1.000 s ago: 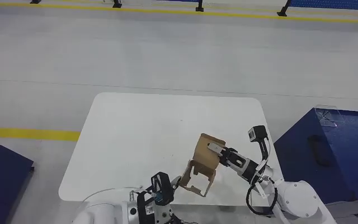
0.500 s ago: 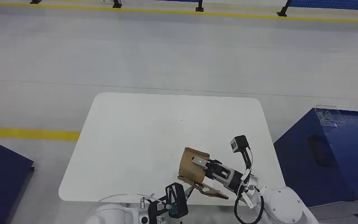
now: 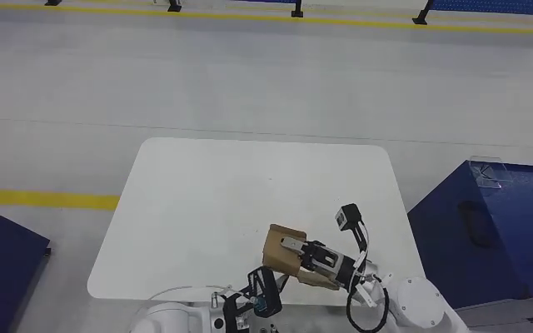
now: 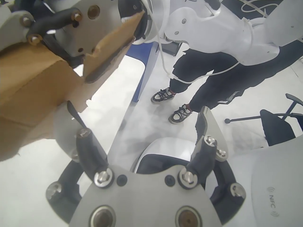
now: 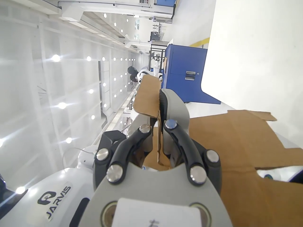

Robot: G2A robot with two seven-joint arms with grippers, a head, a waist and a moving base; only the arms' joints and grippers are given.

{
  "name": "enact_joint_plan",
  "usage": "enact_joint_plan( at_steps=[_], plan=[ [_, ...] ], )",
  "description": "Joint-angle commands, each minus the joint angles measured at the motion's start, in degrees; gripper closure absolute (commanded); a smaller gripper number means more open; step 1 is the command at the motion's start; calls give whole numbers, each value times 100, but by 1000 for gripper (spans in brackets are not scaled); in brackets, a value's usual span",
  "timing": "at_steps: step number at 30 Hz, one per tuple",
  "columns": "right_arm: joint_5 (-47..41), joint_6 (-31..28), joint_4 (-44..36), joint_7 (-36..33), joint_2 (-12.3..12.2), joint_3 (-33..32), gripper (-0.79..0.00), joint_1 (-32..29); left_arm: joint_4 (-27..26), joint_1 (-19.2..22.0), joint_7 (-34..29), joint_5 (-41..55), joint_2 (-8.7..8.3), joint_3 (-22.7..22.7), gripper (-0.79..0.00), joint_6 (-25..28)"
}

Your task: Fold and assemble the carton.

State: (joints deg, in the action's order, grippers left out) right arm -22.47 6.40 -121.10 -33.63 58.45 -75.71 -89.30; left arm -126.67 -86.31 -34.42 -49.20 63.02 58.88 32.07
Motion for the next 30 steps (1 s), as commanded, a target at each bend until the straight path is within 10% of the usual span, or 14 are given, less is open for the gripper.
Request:
enact_joint_plan(
  at_steps=[1, 30],
  plan=[
    [-87, 136, 100, 49, 8, -2, 0, 60, 15, -21, 154, 27, 2, 22, -785, -116],
    [-1930, 588, 900, 113, 66, -735, 0, 474, -86, -341, 908, -391, -67, 500, -785, -396]
  ],
)
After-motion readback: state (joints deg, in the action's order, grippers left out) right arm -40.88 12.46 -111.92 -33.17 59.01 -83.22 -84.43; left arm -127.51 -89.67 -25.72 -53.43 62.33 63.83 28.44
